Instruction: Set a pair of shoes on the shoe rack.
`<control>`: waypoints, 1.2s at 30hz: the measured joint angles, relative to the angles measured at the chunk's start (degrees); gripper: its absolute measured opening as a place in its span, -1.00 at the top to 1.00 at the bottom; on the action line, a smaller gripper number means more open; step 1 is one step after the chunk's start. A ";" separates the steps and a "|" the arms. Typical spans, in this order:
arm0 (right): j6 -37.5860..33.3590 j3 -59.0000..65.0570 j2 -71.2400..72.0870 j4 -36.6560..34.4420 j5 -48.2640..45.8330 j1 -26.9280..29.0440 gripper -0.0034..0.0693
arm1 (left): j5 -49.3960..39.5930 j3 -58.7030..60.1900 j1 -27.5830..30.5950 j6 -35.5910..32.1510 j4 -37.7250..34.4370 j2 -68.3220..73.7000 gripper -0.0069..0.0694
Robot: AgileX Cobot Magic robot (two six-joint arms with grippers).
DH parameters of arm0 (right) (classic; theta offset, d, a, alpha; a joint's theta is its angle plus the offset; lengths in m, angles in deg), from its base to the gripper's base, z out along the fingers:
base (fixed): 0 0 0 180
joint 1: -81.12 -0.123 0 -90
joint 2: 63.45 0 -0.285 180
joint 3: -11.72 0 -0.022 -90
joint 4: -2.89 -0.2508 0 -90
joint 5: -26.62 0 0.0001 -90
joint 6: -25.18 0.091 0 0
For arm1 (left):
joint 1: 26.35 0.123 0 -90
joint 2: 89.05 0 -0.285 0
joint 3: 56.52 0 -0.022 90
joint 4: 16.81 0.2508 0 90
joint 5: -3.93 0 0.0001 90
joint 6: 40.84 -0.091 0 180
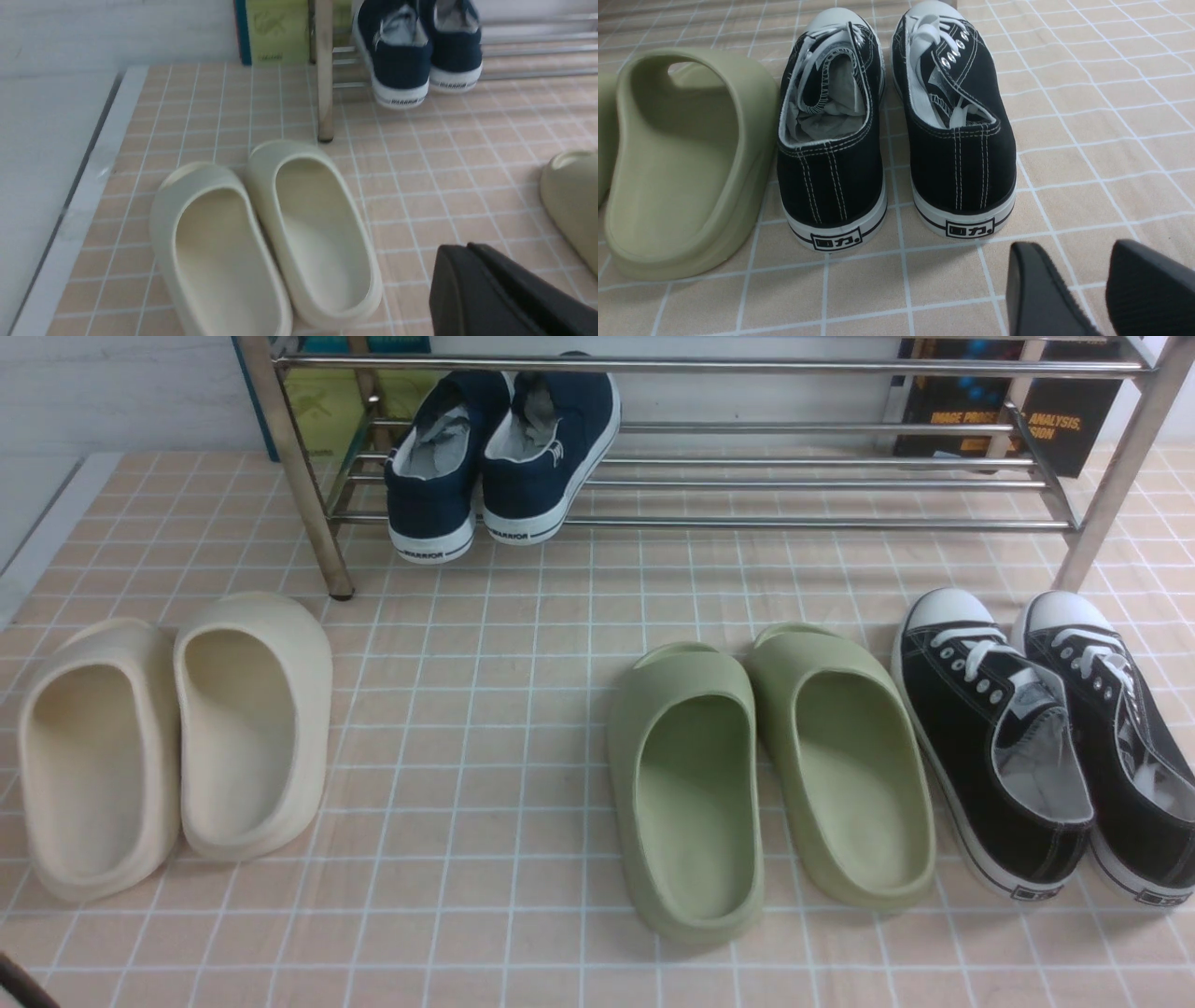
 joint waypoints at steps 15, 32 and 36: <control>0.00 0.00 0.00 0.00 0.00 0.00 0.25 | 19.75 29.79 16.16 -14.71 -8.74 -15.11 0.77; 0.00 0.00 0.00 0.00 0.00 0.00 0.25 | 9.60 29.79 16.16 -11.15 -8.70 -15.11 0.77; 0.00 0.00 0.00 0.00 0.00 0.00 0.25 | 9.60 29.79 16.16 -11.15 -8.74 -15.11 0.76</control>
